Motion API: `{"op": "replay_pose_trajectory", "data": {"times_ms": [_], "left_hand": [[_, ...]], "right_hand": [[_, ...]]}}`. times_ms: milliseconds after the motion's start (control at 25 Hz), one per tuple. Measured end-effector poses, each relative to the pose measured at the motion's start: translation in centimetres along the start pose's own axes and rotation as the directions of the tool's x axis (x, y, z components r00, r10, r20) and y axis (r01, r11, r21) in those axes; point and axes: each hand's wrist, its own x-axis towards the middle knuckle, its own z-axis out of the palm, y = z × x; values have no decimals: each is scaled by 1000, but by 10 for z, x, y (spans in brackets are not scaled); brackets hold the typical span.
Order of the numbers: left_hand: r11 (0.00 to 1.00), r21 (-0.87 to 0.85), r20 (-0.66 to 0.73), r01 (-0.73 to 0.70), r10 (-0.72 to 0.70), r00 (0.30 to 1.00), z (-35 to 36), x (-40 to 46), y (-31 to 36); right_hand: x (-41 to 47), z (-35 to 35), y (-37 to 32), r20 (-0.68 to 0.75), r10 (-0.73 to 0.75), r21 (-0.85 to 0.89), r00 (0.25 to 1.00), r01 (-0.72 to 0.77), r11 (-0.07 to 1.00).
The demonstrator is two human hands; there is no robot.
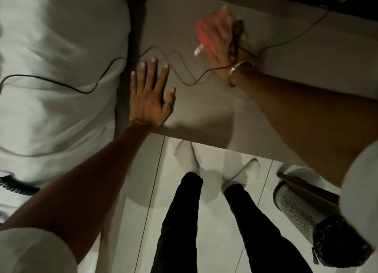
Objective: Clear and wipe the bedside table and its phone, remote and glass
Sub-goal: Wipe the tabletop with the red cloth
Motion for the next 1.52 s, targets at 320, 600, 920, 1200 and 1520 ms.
{"op": "replay_pose_trajectory", "data": {"times_ms": [320,600,920,1200,1520], "left_hand": [[988,-126,21,91,-89,996,-14,-20,3],[902,-316,113,293,-271,956,-39,-47,16],[995,-86,138,54,-42,990,1,-43,115],[991,-86,204,-106,122,971,25,-43,221],[982,-102,276,-160,183,944,19,-23,268]], "right_hand": [[52,35,-50,-284,95,-499,954,-232,835],[-69,99,-57,61,-160,-637,985,162,754],[-267,56,17,-242,110,-567,964,-233,790],[-317,5,67,-544,370,-395,753,-619,679],[-345,-31,85,-597,521,-317,610,-776,545]]}}
